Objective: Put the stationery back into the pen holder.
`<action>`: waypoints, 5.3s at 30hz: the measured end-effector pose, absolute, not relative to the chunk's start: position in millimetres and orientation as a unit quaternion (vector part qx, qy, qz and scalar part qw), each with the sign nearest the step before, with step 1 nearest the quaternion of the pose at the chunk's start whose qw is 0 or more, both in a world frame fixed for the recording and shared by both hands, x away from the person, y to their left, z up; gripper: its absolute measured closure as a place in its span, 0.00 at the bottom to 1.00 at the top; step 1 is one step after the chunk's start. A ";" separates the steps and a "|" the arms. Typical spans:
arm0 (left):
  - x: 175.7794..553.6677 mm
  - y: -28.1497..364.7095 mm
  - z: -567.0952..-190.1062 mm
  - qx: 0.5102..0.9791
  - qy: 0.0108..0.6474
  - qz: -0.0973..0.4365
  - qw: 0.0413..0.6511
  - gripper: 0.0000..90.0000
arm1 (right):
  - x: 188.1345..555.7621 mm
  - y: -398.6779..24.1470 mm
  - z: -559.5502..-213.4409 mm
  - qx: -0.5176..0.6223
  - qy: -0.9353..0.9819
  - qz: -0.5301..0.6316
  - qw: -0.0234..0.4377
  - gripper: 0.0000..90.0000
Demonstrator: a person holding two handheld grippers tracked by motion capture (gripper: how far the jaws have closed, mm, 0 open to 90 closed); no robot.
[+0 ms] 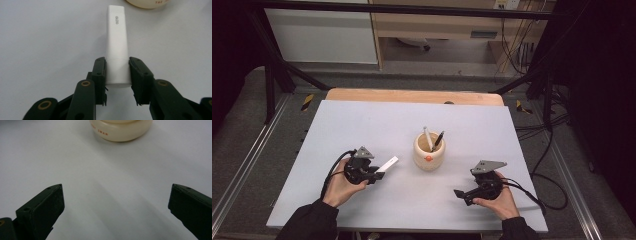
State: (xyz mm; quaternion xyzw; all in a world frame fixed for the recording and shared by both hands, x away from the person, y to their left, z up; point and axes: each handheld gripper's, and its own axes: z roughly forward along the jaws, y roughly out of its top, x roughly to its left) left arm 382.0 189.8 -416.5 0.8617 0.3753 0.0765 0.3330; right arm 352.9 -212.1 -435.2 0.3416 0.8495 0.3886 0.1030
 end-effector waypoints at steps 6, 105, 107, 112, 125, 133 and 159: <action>375.6 184.6 -413.6 0.876 0.351 0.067 0.323 0.74 | 349.2 -194.1 -428.7 0.314 0.861 0.386 0.107 0.02; 360.5 80.7 -364.5 0.945 0.228 -0.027 0.231 0.74 | 335.2 -75.9 -402.8 -0.159 0.918 0.267 0.246 0.73; 359.9 80.6 -364.5 0.946 0.227 -0.026 0.230 0.74 | 334.7 -76.5 -402.9 -0.163 0.918 0.265 0.247 0.73; 359.3 81.6 -365.1 0.947 0.220 -0.025 0.234 0.74 | 333.7 -77.2 -402.9 -0.174 0.915 0.267 0.249 0.74; 358.1 102.5 -369.7 0.936 0.208 0.015 0.282 0.51 | 339.7 -88.3 -402.5 -0.142 0.920 0.269 0.247 0.74; 361.1 134.3 -386.2 0.925 0.230 0.060 0.298 0.22 | 342.2 -103.2 -405.7 -0.106 0.924 0.275 0.243 0.74; 355.2 235.3 -431.0 0.860 0.354 0.136 0.341 0.05 | 346.3 -159.1 -404.7 0.101 0.901 0.357 0.227 0.75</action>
